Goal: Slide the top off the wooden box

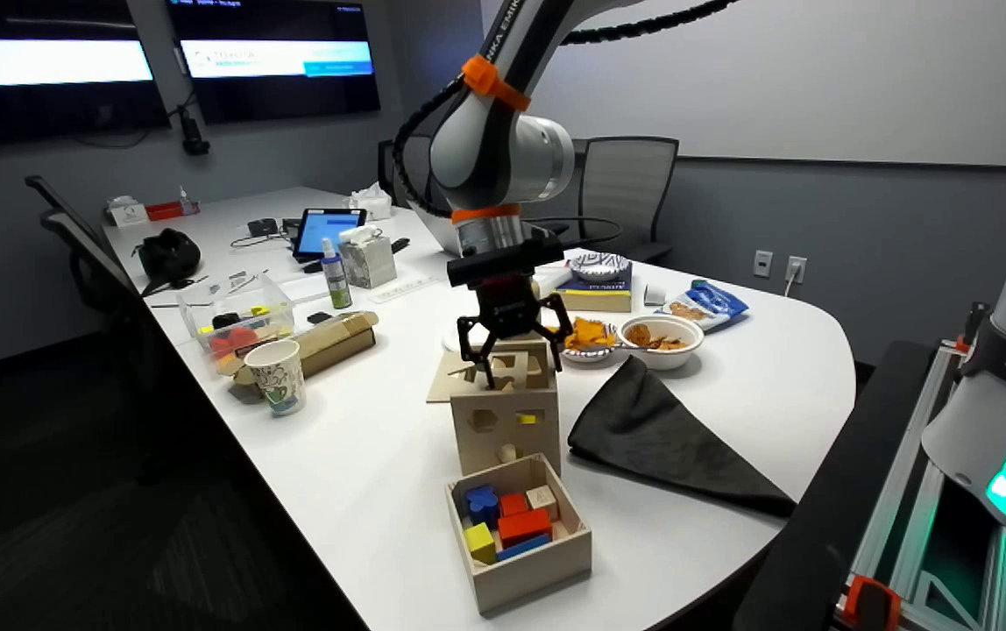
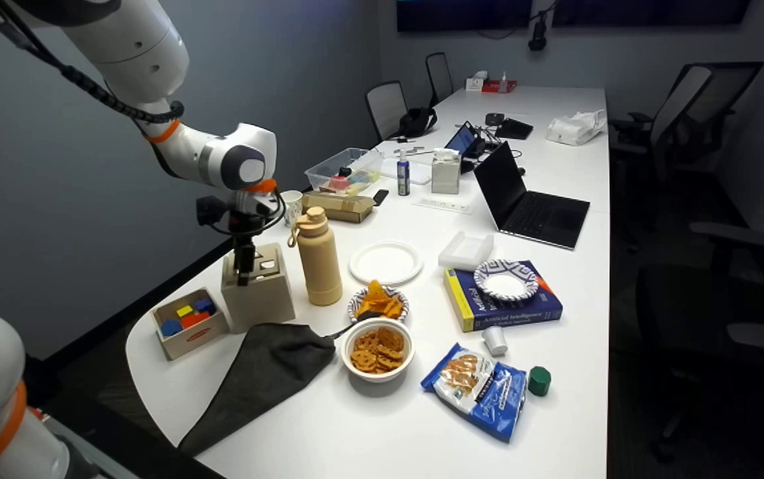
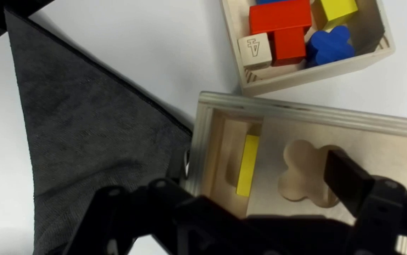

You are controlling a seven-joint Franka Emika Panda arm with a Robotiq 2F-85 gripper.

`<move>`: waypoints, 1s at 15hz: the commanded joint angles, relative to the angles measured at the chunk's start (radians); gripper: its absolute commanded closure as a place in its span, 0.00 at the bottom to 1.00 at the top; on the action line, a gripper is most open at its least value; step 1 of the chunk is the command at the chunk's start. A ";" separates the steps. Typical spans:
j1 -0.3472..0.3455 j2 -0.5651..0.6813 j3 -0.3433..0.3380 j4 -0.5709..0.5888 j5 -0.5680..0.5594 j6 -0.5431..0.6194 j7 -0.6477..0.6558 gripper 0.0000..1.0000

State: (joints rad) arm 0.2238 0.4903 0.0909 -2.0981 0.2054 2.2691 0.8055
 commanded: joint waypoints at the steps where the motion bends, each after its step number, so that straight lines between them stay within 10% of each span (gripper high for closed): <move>1: 0.015 0.034 -0.010 0.061 -0.015 -0.042 0.003 0.00; 15: 0.039 0.052 -0.016 0.118 -0.028 -0.102 -0.028 0.00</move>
State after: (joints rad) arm 0.2289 0.5345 0.0915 -2.0320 0.2059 2.2424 0.7344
